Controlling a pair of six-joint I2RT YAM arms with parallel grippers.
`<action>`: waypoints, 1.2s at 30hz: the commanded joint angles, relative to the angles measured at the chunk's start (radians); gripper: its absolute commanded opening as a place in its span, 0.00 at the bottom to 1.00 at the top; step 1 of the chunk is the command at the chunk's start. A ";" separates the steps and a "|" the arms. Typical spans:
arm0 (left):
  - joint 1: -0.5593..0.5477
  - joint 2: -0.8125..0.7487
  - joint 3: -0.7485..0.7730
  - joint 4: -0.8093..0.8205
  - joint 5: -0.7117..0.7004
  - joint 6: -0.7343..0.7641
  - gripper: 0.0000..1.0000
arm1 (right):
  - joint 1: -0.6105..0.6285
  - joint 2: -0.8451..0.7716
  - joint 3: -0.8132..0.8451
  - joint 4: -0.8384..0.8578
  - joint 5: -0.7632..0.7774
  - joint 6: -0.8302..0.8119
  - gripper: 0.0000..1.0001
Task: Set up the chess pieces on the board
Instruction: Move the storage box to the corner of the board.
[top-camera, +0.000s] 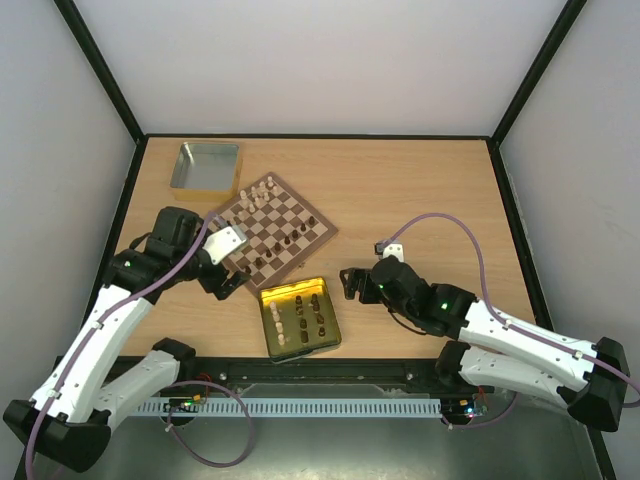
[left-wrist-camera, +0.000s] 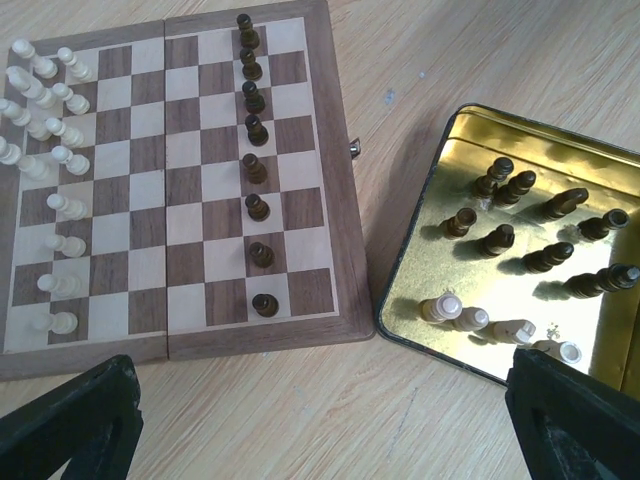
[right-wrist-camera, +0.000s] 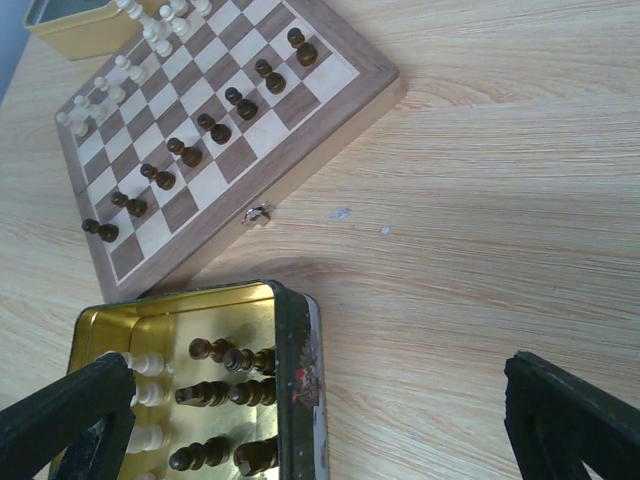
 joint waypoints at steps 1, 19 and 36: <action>-0.004 -0.004 -0.014 -0.012 -0.031 -0.016 0.99 | 0.006 0.000 -0.004 -0.045 0.033 -0.007 0.98; 0.189 0.402 0.170 0.230 -0.214 -0.048 0.72 | 0.004 0.044 0.037 0.035 0.049 0.013 0.98; 0.240 1.522 1.437 -0.021 -0.104 -0.066 0.10 | -0.016 0.159 0.138 0.011 0.106 0.040 0.98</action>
